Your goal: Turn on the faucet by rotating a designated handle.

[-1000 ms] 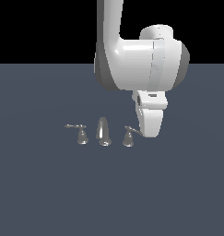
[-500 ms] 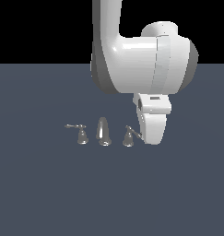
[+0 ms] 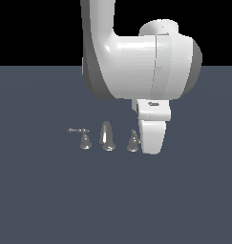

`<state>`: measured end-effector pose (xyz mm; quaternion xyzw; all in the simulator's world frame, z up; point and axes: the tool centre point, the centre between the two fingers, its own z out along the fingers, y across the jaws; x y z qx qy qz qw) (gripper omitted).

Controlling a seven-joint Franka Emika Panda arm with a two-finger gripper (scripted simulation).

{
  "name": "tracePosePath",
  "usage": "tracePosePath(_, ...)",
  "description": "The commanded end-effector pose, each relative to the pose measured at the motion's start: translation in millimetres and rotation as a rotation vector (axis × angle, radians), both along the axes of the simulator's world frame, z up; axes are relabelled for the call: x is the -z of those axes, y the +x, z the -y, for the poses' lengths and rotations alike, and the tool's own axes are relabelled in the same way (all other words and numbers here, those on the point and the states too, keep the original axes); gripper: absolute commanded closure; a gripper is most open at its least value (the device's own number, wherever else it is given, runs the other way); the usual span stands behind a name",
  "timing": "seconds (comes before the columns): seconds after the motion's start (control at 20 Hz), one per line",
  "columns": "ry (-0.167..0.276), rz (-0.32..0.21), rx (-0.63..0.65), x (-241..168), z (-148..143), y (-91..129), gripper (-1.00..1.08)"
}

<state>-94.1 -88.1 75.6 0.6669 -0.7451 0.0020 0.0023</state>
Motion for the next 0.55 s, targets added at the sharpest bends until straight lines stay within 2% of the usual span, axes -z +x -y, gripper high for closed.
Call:
tracePosePath(0.0,0.001,0.000,-0.010,-0.2,-12.0,3.1,1.08)
tracePosePath(0.5,0.006,0.001,-0.042,-0.9,-67.2,17.7,1.08)
